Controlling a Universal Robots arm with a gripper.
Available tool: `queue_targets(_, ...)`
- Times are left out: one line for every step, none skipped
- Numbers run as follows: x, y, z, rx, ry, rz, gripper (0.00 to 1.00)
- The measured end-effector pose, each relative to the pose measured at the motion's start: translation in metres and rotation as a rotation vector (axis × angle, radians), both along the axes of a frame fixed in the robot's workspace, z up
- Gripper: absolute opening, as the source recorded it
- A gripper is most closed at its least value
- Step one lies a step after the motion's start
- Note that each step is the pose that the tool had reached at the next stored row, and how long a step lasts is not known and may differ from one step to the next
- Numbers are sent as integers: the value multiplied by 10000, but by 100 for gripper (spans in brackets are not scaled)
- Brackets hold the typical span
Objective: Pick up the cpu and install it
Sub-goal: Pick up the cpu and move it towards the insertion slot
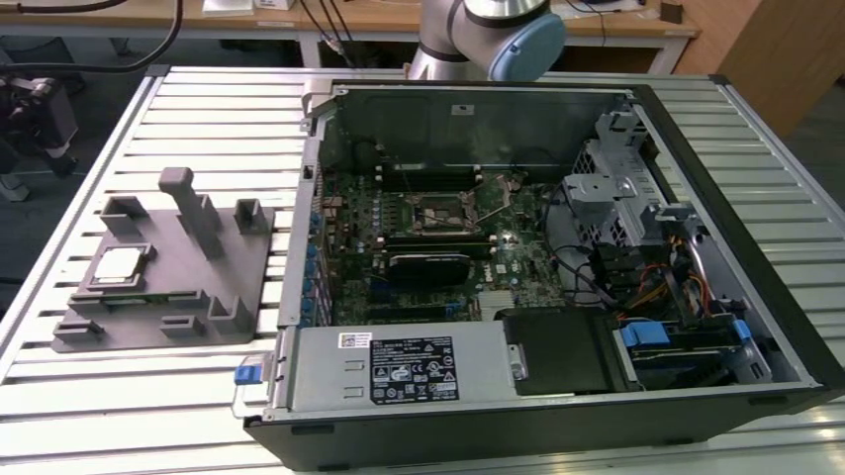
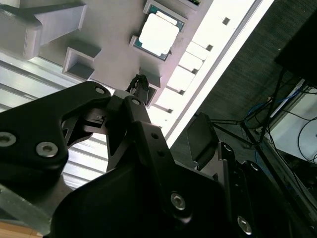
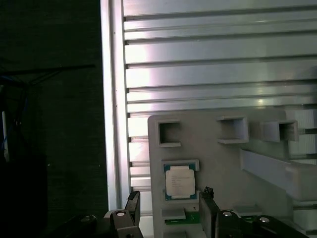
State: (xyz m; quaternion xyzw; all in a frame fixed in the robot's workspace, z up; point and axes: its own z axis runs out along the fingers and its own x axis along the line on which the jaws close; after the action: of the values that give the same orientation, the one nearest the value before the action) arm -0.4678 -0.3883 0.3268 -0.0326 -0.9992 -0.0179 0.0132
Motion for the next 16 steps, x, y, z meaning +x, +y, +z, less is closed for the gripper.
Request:
queue_targets(0,0,-2,0,1,0,59)
queue_targets(0,0,-5,0,1,0,59)
queue_targets(0,0,-7,0,1,0,59)
queue_targets(0,0,-9,0,1,0,59)
queue_targets(0,0,-12,0,1,0,59)
queue_targets(0,0,-14,0,2,0,59)
queue_targets(0,0,-16,0,2,0,59)
queue_targets(0,0,-18,0,2,0,59)
queue_targets(0,0,-20,0,3,0,59)
queue_targets(0,0,-23,0,2,0,59)
queue_targets(0,0,-25,0,2,0,59)
queue_targets(0,0,-27,0,3,0,59)
queue_targets(0,0,-29,0,3,0,59)
queue_targets(0,0,-33,0,2,0,59)
queue_targets(0,0,-37,1,2,0,59)
queue_targets(0,0,-41,1,1,0,59)
